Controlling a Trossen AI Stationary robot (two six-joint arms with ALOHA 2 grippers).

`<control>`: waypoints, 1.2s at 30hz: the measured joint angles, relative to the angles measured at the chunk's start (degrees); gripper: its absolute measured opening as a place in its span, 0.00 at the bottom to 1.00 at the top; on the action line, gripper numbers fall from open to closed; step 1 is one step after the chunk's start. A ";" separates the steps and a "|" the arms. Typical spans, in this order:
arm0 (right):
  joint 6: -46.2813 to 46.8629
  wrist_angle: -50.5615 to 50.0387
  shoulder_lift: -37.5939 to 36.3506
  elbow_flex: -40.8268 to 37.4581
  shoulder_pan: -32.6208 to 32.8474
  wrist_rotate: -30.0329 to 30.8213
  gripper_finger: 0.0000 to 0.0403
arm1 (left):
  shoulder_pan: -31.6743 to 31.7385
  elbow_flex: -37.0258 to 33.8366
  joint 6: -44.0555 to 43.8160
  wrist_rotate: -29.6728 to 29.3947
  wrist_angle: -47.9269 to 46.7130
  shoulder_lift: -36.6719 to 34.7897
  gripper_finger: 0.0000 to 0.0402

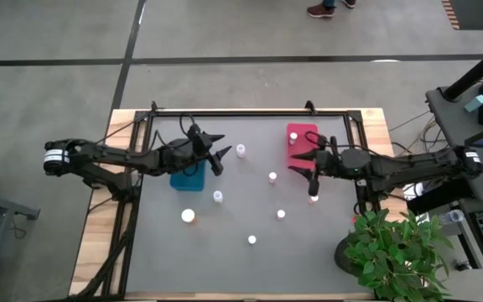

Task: Pick and place medicine bottles into bin by pill shape (circle, oval)
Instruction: Put the top transparent capsule bottle into the blue bin

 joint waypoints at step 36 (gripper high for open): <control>-5.48 3.96 -17.79 -7.19 0.00 -3.34 0.34 | 0.25 25.93 -23.05 0.86 -32.21 21.37 0.45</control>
